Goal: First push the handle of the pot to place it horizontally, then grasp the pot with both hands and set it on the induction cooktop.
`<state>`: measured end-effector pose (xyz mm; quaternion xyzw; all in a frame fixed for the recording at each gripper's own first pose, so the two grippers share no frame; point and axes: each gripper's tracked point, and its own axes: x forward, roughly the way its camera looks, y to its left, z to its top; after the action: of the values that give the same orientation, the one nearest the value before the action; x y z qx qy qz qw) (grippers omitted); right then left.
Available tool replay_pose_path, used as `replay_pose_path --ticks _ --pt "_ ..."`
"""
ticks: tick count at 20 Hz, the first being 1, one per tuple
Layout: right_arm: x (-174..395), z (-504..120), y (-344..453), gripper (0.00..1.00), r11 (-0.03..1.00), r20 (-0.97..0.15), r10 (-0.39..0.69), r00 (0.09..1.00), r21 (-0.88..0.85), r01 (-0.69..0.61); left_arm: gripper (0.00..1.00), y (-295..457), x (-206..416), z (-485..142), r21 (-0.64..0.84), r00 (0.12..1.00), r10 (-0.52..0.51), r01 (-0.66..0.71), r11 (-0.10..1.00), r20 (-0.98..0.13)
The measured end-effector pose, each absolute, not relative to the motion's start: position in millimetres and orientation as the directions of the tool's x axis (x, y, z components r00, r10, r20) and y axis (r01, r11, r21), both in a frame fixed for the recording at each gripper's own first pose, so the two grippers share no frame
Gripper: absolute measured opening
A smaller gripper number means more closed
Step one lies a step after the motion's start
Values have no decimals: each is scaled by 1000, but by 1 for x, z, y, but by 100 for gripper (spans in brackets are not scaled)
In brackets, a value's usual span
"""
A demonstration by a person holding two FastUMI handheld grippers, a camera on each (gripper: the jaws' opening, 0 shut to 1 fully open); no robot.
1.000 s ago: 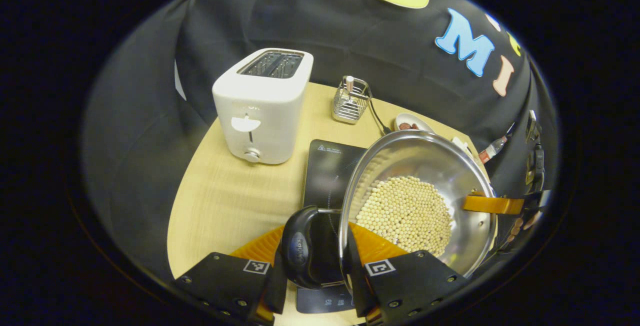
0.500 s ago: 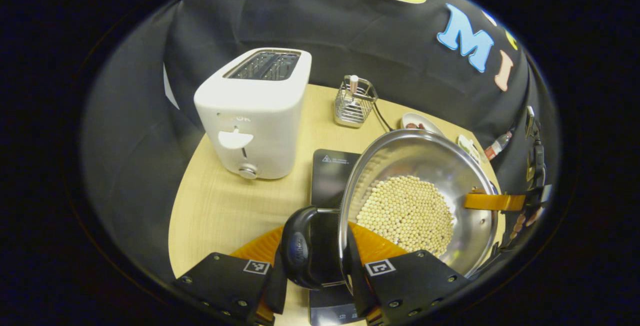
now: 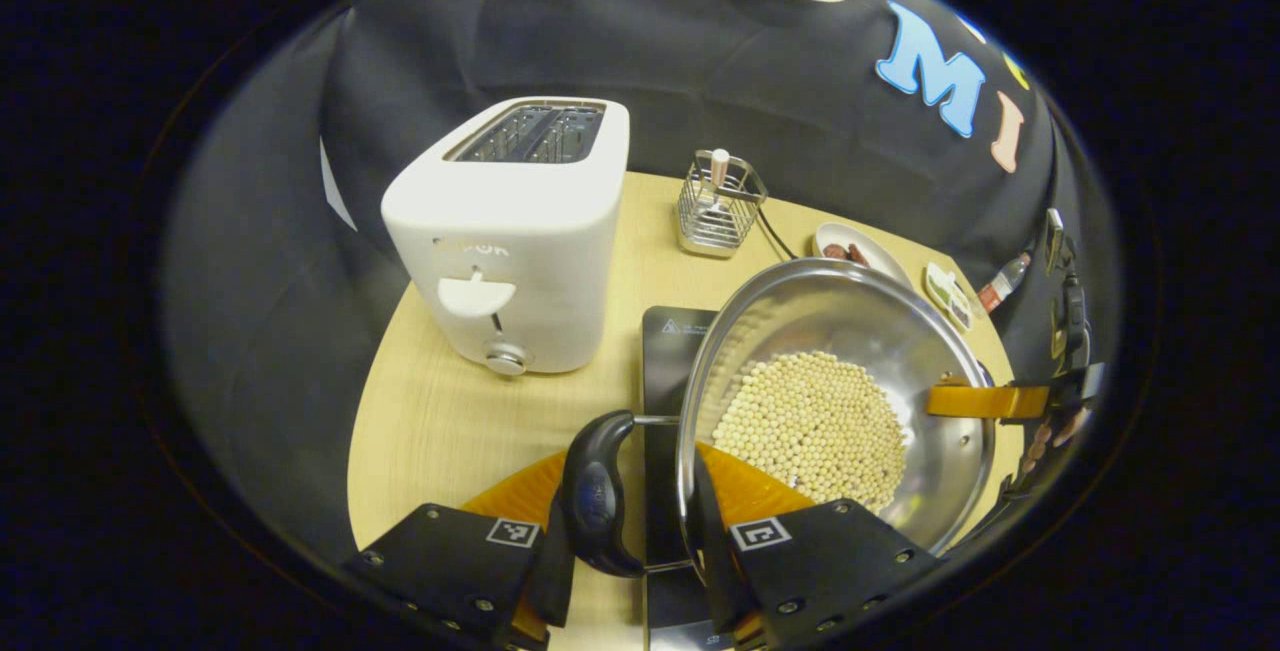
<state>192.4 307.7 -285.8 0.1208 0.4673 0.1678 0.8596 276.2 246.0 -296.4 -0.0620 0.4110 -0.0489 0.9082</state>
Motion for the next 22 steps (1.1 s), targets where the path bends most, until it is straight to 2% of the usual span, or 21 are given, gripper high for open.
replay_pose_path --ticks 1,2,4,5,6,7,8,11,12,13,14,15,16,17,19,20,21,22 --pt "191 -286 308 54 916 -765 399 505 361 -176 54 246 276 -296 -151 656 -140 40 988 -742" --pt "192 -286 308 53 915 -765 399 506 363 -175 51 246 276 -296 -148 656 -139 43 988 -742" --pt "192 -287 308 53 915 -765 401 503 365 -175 56 246 277 -296 -147 654 -140 43 988 -743" --pt "193 -287 309 57 914 -765 403 502 365 -177 57 246 276 -297 -147 652 -139 43 988 -746" --pt "193 -286 308 53 913 -764 404 503 366 -179 57 247 276 -297 -145 650 -137 42 989 -747" --pt "194 -288 308 58 913 -764 407 502 366 -182 61 247 276 -297 -146 650 -137 41 988 -747" --pt "192 -288 308 55 913 -767 406 496 368 -179 55 247 277 -297 -147 654 -135 37 988 -745" --pt "193 -290 308 58 911 -772 409 486 370 -180 57 247 275 -296 -118 642 -113 35 992 -758" --pt "193 -289 304 58 916 -774 399 492 358 -180 62 248 274 -295 -96 636 -101 41 994 -765" --pt "192 -287 302 62 919 -771 394 500 348 -187 64 250 273 -291 -66 633 -81 47 997 -770" --pt "189 -284 300 73 918 -771 395 499 344 -197 62 255 273 -288 -32 637 -56 49 998 -769" --pt "186 -284 297 87 920 -775 393 495 337 -202 78 257 275 -281 -9 648 -40 51 999 -761" --pt "184 -282 291 98 924 -778 383 498 325 -202 83 258 274 -273 6 659 -32 55 998 -751" --pt "183 -279 285 98 928 -777 373 508 314 -202 80 258 270 -265 16 669 -28 60 998 -743" --pt "177 -265 279 99 924 -759 381 528 316 -213 83 256 263 -248 37 683 -19 66 997 -730" --pt "173 -256 274 95 922 -748 388 538 318 -222 80 254 259 -240 48 691 -14 71 996 -722" --pt "167 -248 268 100 920 -737 391 552 314 -233 80 256 255 -229 73 703 8 63 995 -712" --pt "162 -237 260 100 923 -724 386 572 300 -242 83 257 252 -218 93 721 25 55 994 -693"
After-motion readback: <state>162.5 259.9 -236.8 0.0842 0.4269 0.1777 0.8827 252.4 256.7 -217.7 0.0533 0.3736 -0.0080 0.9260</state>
